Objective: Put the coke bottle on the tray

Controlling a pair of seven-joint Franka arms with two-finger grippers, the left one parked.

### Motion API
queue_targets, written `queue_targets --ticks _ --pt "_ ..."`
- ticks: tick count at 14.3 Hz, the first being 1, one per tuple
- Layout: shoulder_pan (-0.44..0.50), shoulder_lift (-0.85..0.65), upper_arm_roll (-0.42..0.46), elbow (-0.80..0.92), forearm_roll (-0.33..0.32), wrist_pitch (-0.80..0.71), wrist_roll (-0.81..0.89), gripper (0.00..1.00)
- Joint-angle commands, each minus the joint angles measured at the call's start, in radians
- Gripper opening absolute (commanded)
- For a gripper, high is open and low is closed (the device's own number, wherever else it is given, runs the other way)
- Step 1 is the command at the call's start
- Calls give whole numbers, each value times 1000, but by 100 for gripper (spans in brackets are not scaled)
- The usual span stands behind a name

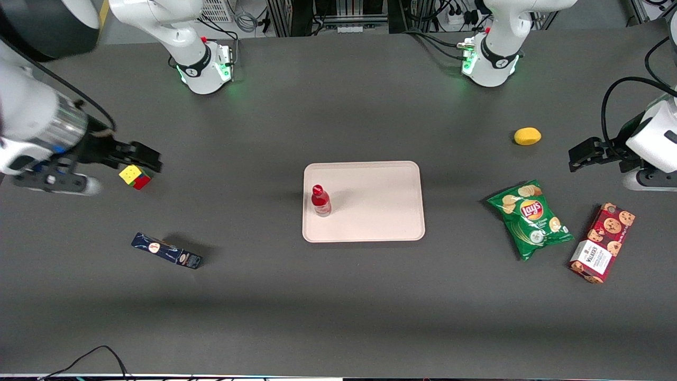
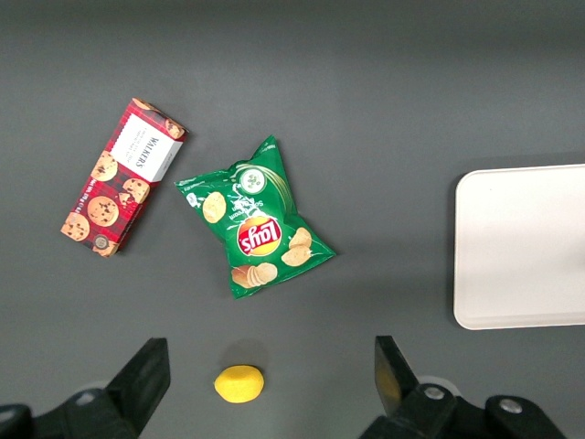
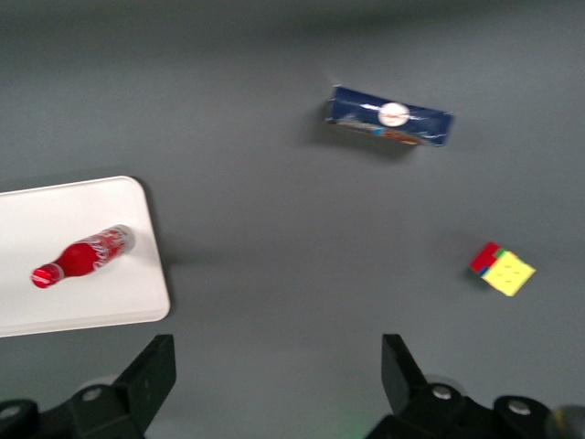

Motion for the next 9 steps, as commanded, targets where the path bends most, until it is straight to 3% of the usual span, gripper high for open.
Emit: queue_targets --ticks 1,7,9 --pt "8 -183 -120 -200 40 60 -137 100" --pt "8 -273 -216 -380 26 186 -249 100" --pt "9 -264 -217 -394 -26 209 -263 100"
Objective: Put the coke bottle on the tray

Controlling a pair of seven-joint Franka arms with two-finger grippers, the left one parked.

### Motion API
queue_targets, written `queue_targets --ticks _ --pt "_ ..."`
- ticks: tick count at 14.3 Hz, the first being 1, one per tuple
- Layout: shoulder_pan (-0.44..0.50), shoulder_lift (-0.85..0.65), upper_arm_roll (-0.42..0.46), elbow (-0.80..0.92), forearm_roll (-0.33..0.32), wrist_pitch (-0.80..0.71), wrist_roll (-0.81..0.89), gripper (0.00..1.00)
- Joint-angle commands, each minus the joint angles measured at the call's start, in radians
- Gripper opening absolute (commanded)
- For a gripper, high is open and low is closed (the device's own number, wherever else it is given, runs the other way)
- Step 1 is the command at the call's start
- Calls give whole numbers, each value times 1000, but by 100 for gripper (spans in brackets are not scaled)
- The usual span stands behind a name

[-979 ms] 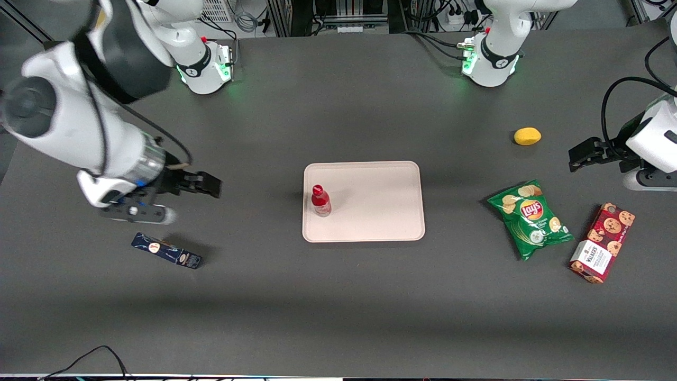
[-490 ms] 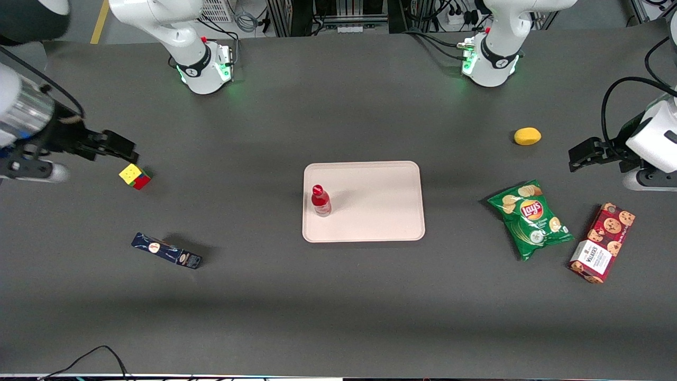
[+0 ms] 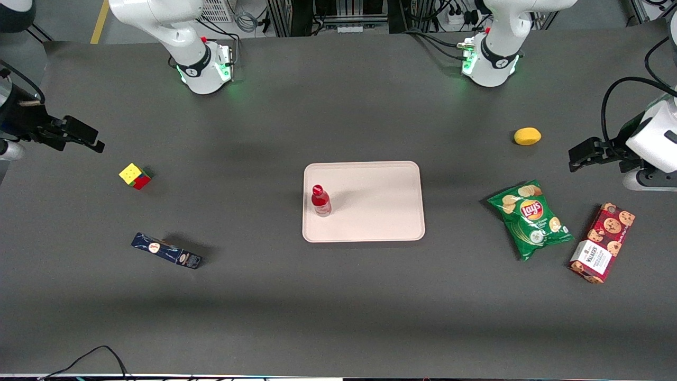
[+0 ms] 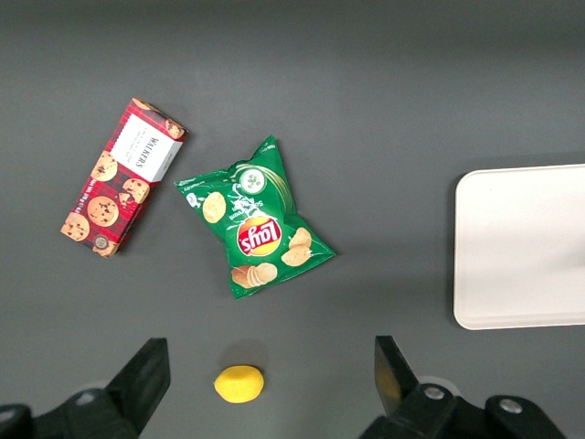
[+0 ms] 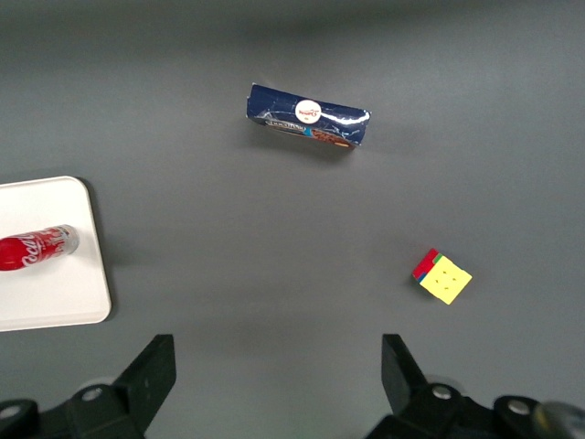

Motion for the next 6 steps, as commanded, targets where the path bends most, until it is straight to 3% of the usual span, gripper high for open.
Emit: queue_targets --ticks 1,6 --pt "14 -12 -6 -55 -75 63 -36 100" --pt "21 -4 -3 -34 -80 66 -33 100"
